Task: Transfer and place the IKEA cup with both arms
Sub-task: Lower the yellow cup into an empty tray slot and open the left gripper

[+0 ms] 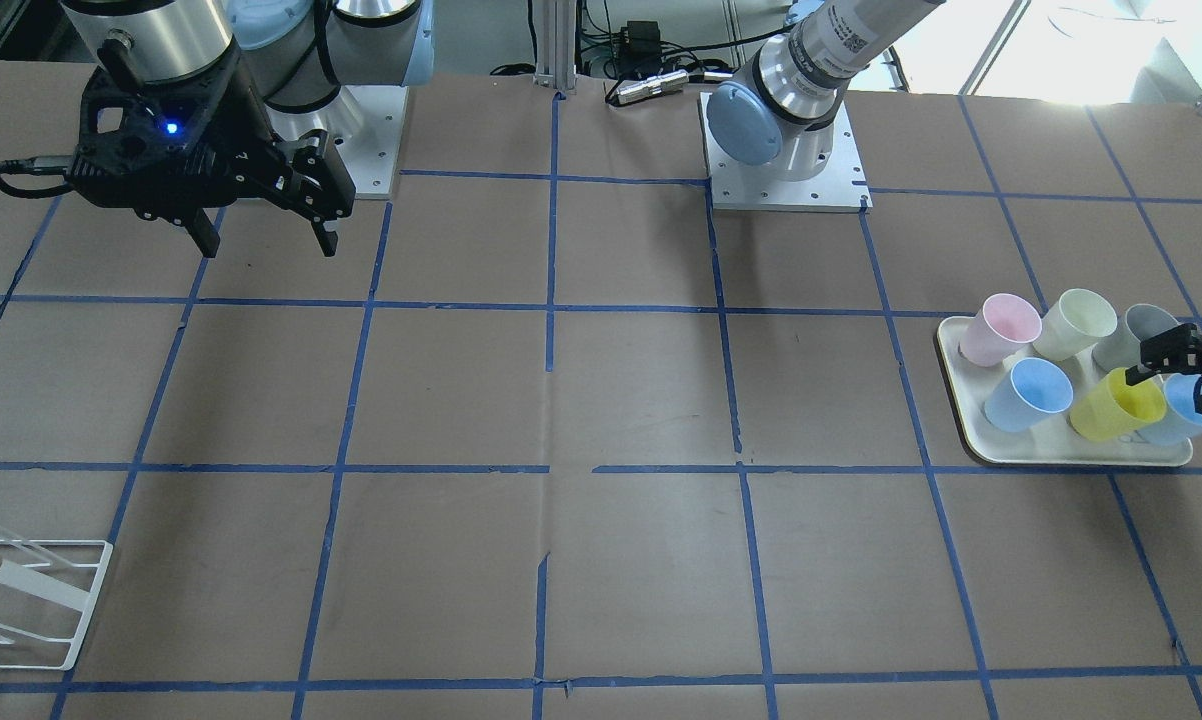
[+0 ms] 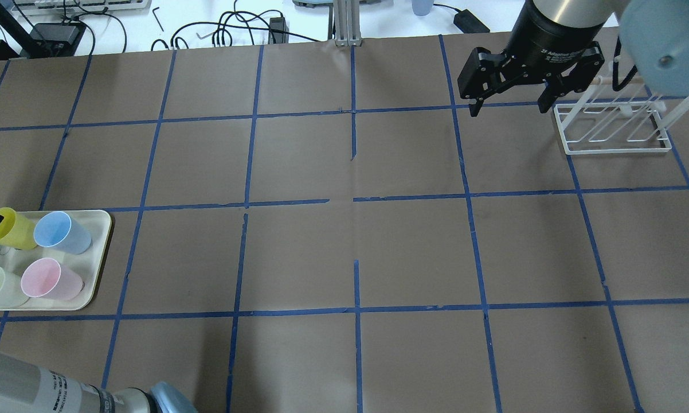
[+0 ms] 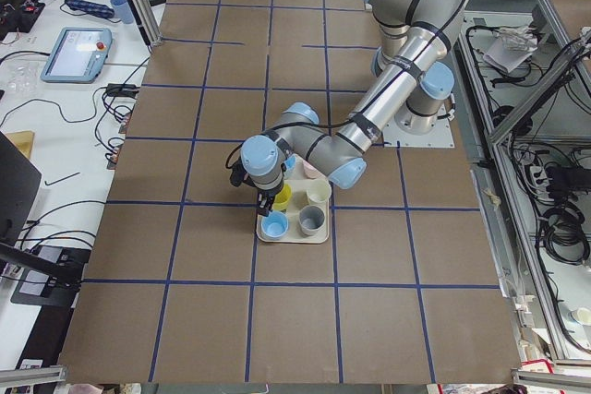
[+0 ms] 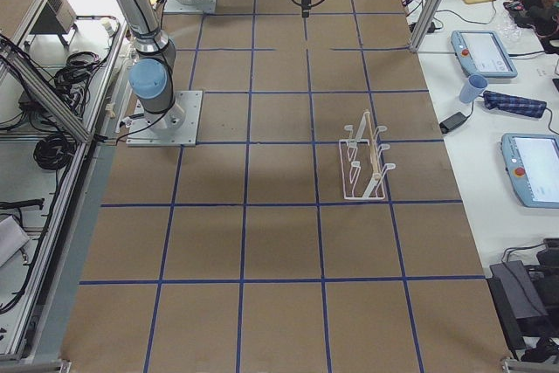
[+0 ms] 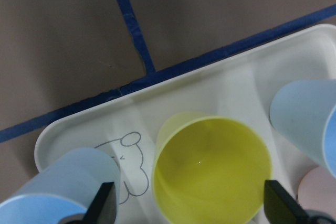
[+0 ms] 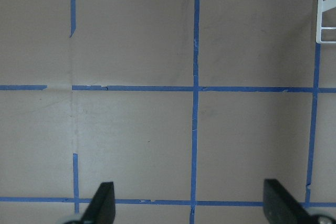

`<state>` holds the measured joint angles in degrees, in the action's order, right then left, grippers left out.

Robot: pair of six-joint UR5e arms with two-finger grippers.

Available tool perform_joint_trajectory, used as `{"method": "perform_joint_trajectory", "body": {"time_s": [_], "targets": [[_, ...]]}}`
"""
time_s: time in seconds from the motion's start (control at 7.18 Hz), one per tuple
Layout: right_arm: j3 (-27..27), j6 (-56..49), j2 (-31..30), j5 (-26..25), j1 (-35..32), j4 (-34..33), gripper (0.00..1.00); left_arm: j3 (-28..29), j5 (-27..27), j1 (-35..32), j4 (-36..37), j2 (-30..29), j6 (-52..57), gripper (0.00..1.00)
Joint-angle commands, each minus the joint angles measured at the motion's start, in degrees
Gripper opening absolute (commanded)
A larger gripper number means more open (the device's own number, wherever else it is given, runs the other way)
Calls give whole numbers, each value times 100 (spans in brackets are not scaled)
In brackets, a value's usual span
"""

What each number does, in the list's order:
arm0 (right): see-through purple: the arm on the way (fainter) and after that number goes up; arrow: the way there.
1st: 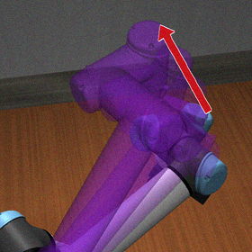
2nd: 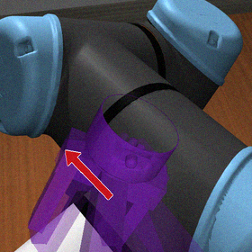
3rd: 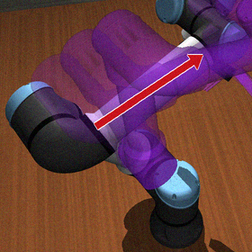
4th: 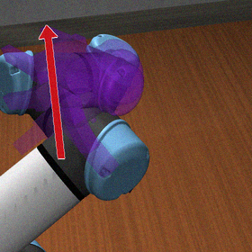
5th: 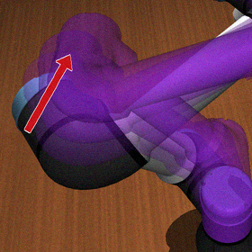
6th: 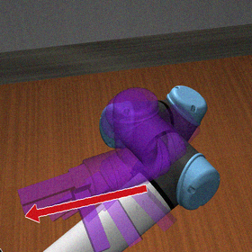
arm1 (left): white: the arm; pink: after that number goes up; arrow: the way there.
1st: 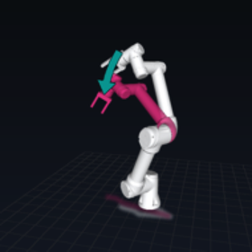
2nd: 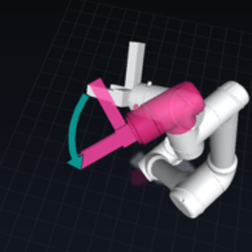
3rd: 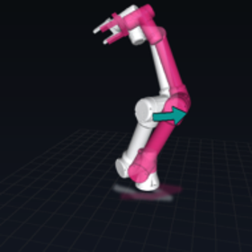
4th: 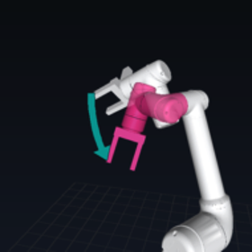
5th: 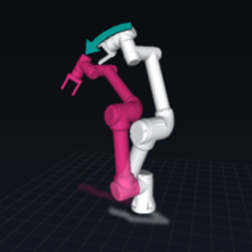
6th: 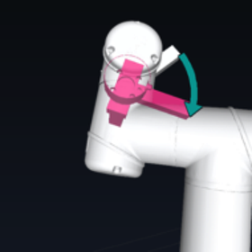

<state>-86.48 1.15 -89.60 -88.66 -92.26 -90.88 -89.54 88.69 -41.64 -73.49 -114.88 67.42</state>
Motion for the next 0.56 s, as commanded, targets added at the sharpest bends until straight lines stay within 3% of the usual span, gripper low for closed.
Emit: {"method": "perform_joint_trajectory", "body": {"time_s": [0.0,0.14,0.42], "targets": [[9,-1,4,-2,6,9,100,217,17,-325,-497,333,-473,100],[9,-1,4,7,6,0,100,357,17,-571,-830,544,-814,100],[9,-9,4,7,6,0,100,499,113,-1683,-1315,1140,-2242,100]]}}
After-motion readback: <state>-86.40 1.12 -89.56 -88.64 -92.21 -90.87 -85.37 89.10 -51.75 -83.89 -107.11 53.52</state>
